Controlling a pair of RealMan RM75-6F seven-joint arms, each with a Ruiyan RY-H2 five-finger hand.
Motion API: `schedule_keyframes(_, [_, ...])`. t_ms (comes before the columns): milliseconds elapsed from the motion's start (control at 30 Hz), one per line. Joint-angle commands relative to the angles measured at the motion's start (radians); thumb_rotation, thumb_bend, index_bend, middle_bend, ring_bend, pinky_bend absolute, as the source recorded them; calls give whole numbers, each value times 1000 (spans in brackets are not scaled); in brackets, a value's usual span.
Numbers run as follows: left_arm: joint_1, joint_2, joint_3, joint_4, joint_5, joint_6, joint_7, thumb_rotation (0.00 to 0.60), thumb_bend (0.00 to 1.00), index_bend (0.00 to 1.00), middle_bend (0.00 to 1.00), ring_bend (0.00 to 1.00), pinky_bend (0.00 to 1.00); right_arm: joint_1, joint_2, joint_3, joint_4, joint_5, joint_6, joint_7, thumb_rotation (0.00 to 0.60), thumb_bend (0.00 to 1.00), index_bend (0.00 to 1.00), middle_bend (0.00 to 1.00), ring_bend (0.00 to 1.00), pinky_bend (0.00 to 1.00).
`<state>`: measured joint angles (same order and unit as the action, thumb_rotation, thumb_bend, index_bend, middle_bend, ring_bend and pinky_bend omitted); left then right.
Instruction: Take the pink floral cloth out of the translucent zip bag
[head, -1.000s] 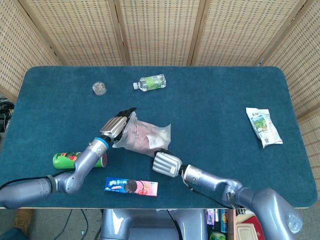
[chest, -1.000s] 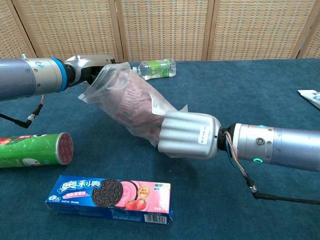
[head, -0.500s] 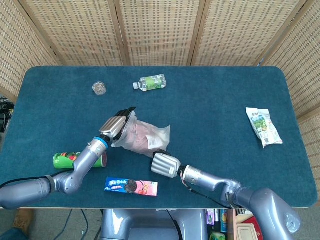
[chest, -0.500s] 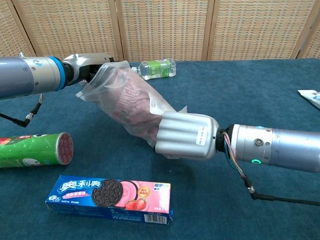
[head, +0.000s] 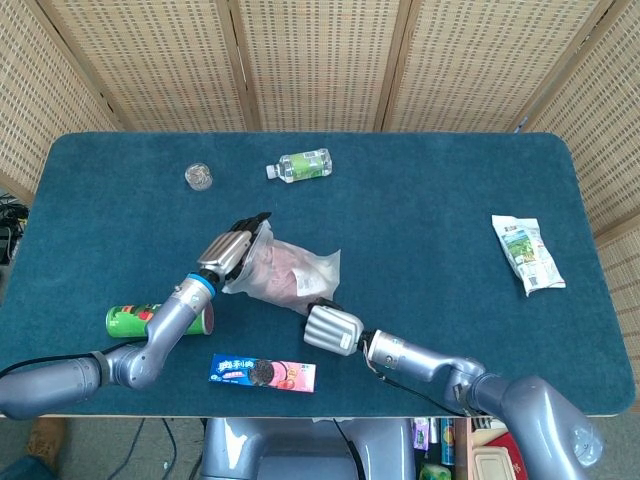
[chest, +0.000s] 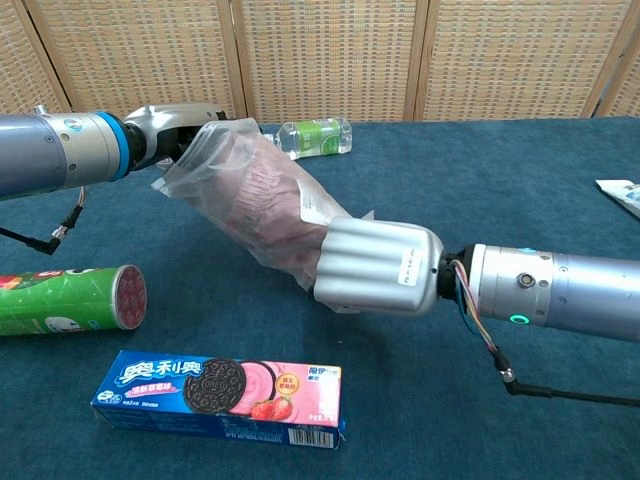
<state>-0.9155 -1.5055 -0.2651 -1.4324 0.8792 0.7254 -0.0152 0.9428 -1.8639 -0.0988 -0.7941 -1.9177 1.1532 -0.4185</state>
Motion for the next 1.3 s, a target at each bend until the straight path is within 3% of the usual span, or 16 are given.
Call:
schedule_keyframes(33, [3, 1, -2, 2, 5, 4, -5, 600, 538, 668, 0, 0, 0, 0, 5, -4, -2, -4, 5, -2, 600, 739, 863, 819, 716, 905])
schedule_keyframes(633, [55, 92, -35, 8, 33, 26, -81, 600, 538, 668, 0, 0, 0, -37, 134, -35, -59, -6, 16, -53, 600, 795, 882, 840, 728, 914])
schedule_keyframes(833, [86, 175, -54, 26, 39, 35, -114, 600, 538, 668, 0, 0, 0, -56, 201, -28, -67, 11, 23, -64, 600, 795, 882, 841, 728, 914])
schedule_keyframes(1033, [150, 314, -83, 61, 43, 50, -177, 600, 538, 668, 0, 0, 0, -79, 286, -9, -53, 45, 40, -54, 600, 798, 882, 841, 728, 914])
schedule_keyframes(1300, [197, 374, -79, 103, 67, 41, -234, 600, 538, 668, 0, 0, 0, -104, 339, 4, -36, 74, 52, -36, 600, 798, 882, 841, 729, 914])
